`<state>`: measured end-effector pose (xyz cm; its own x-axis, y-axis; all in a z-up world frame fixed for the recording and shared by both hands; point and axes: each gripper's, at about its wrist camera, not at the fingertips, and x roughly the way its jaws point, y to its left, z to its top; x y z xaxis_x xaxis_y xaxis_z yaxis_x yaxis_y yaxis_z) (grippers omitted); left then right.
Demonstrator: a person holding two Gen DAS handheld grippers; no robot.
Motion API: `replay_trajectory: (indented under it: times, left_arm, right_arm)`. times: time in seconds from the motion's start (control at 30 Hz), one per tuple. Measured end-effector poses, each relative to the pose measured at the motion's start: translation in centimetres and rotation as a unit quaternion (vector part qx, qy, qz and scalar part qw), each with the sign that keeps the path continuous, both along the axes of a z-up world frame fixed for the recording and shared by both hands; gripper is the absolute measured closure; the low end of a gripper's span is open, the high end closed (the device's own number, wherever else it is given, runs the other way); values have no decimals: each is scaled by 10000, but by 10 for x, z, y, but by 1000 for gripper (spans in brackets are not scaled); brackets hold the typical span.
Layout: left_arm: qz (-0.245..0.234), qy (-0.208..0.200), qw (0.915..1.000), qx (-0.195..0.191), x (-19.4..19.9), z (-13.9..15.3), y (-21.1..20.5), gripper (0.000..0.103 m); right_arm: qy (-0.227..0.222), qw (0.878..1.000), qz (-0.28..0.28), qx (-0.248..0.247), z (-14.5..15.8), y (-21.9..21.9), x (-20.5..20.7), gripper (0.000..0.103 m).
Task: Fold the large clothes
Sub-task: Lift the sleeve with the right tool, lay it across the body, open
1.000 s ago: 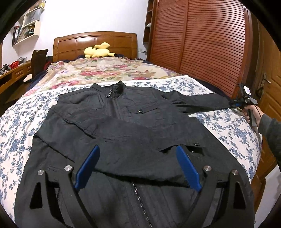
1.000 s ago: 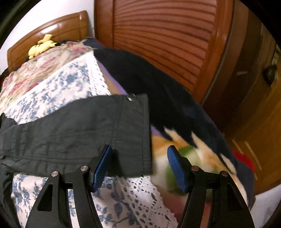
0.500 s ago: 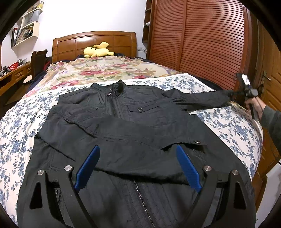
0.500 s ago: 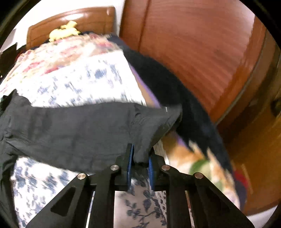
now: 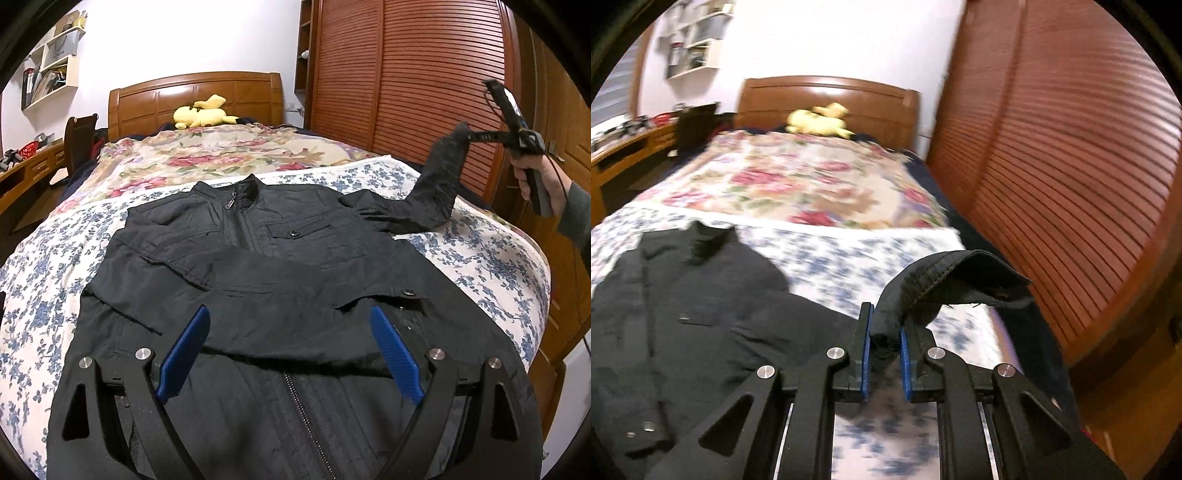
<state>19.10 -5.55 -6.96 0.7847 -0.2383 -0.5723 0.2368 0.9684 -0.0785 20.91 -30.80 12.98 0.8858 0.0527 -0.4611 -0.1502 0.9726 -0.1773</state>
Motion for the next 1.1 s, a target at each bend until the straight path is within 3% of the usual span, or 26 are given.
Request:
replay_trajectory:
  times: [0.3, 0.43, 0.7, 0.93, 1.1]
  left_arm:
    - [37, -99, 9999, 30, -15, 6, 14, 14]
    - [95, -129, 9999, 2, -21, 9, 26, 14]
    - [260, -190, 9994, -102, -29, 15, 50, 14]
    - [459, -256, 9985, -166, -34, 19, 70, 14]
    - [600, -293, 9977, -139, -37, 20, 81, 14]
  right_arm:
    - [35, 9949, 988, -219, -10, 63, -32, 91]
    - [146, 9923, 1205, -247, -18, 78, -22, 91]
    - [-30, 9857, 1679, -154, 4, 105, -2, 92]
    - [-330, 9703, 2376, 326, 22, 127, -20, 92]
    - [-212, 9551, 2911, 513, 7, 131, -34, 92]
